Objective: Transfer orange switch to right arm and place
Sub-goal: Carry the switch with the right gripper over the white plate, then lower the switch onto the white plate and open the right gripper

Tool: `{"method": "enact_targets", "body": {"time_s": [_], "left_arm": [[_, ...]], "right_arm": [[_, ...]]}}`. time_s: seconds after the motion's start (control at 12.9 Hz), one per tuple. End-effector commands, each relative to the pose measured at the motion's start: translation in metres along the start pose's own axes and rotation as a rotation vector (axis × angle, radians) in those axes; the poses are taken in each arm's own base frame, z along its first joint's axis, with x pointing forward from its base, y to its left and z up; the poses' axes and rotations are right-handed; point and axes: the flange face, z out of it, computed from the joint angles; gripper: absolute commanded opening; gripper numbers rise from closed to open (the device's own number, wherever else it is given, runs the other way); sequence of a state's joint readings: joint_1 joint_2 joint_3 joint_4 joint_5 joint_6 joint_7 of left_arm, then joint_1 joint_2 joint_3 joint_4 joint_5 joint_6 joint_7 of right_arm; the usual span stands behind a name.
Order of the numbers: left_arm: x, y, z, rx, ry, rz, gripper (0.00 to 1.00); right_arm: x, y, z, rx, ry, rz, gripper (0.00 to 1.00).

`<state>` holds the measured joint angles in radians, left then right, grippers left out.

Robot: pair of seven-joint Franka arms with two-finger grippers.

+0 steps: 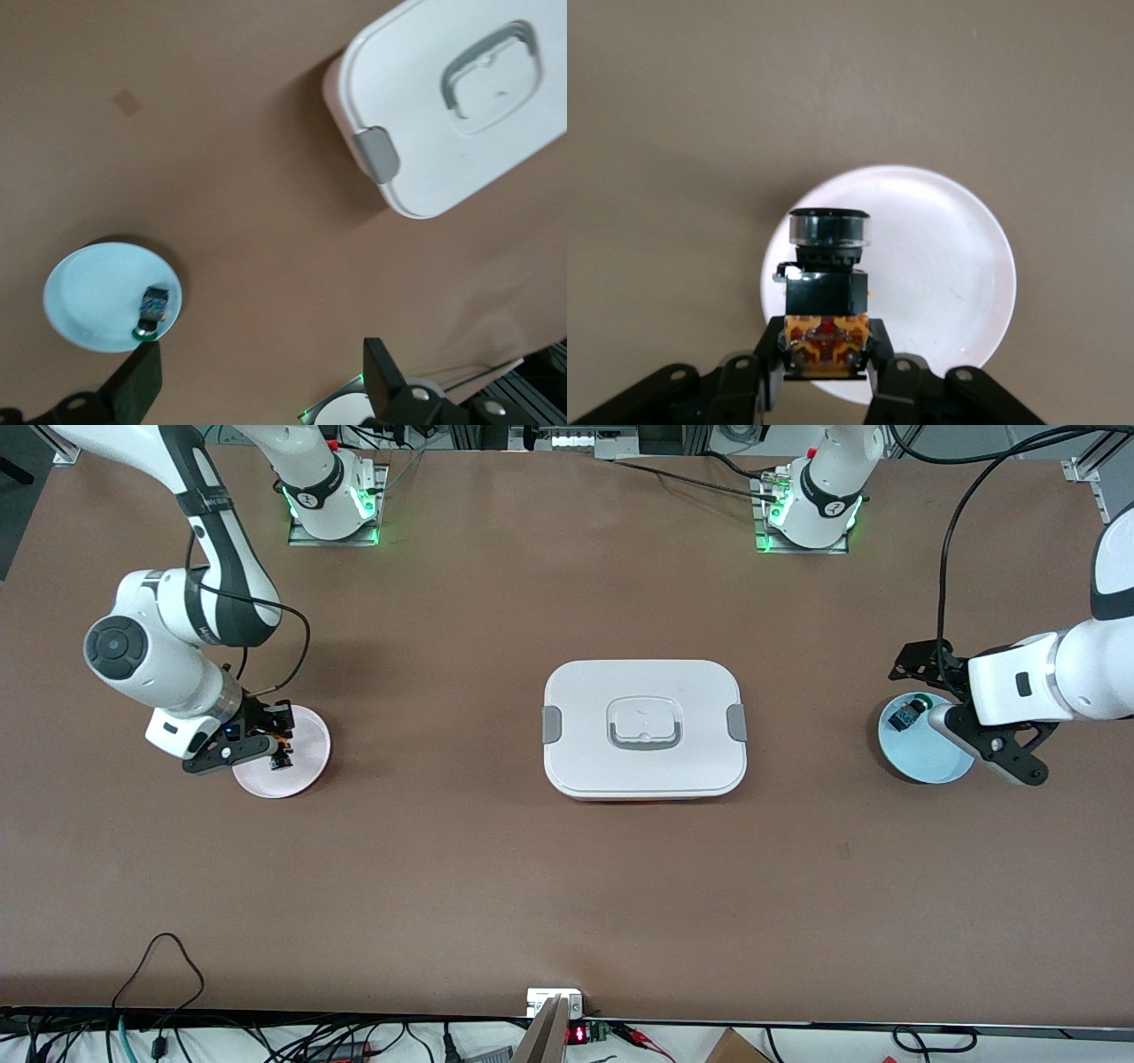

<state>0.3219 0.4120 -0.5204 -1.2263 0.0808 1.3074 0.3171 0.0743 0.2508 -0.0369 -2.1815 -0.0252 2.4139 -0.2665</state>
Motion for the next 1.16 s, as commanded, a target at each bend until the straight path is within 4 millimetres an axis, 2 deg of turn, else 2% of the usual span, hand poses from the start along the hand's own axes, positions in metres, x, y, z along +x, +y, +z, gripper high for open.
{"method": "enact_targets", "body": {"time_s": [0.0,0.15,0.31,0.39,0.46,0.54,0.62,0.7,0.77,0.85,0.93,1.01,1.08], "left_arm": [[-0.009,0.008,-0.017,0.067,-0.002,-0.101,1.00],[-0.013,0.007,-0.022,0.117,-0.007,-0.160,1.00],[-0.014,0.023,-0.029,0.142,-0.002,-0.221,1.00],[-0.025,0.030,-0.039,0.160,0.021,-0.242,1.00],[-0.030,0.034,-0.044,0.187,0.057,-0.266,1.00],[-0.034,0.036,-0.044,0.211,0.104,-0.320,1.00],[-0.038,0.039,-0.043,0.222,0.167,-0.354,1.00],[-0.047,0.041,-0.038,0.209,0.197,-0.372,1.00],[-0.055,0.037,-0.033,0.173,0.198,-0.394,1.00],[-0.065,0.034,-0.029,0.134,0.200,-0.413,1.00],[-0.071,0.042,-0.026,0.114,0.230,-0.431,1.00],[-0.073,0.044,-0.015,0.124,0.263,-0.449,1.00],[-0.079,0.049,-0.011,0.136,0.289,-0.456,1.00]], "right_arm": [[-0.019,0.007,0.024,-0.013,0.021,-0.004,0.01],[-0.019,0.012,0.045,-0.015,0.028,0.008,0.01],[-0.019,0.015,0.062,-0.014,0.025,0.013,0.04],[-0.020,0.017,0.072,-0.016,0.034,0.017,0.07],[-0.019,0.017,0.078,-0.017,0.037,0.017,0.16],[-0.018,0.018,0.078,-0.015,0.039,0.028,0.41],[-0.017,0.018,0.074,-0.017,0.043,0.021,0.95],[-0.014,0.022,0.067,-0.024,0.052,0.015,1.00],[-0.008,0.030,0.058,-0.031,0.075,0.034,1.00],[0.000,0.035,0.039,-0.042,0.106,0.035,1.00],[0.002,0.035,0.015,-0.036,0.093,0.038,1.00],[0.010,0.034,-0.018,-0.029,0.078,0.036,1.00],[0.019,0.025,-0.061,-0.018,0.050,0.027,1.00]]}}
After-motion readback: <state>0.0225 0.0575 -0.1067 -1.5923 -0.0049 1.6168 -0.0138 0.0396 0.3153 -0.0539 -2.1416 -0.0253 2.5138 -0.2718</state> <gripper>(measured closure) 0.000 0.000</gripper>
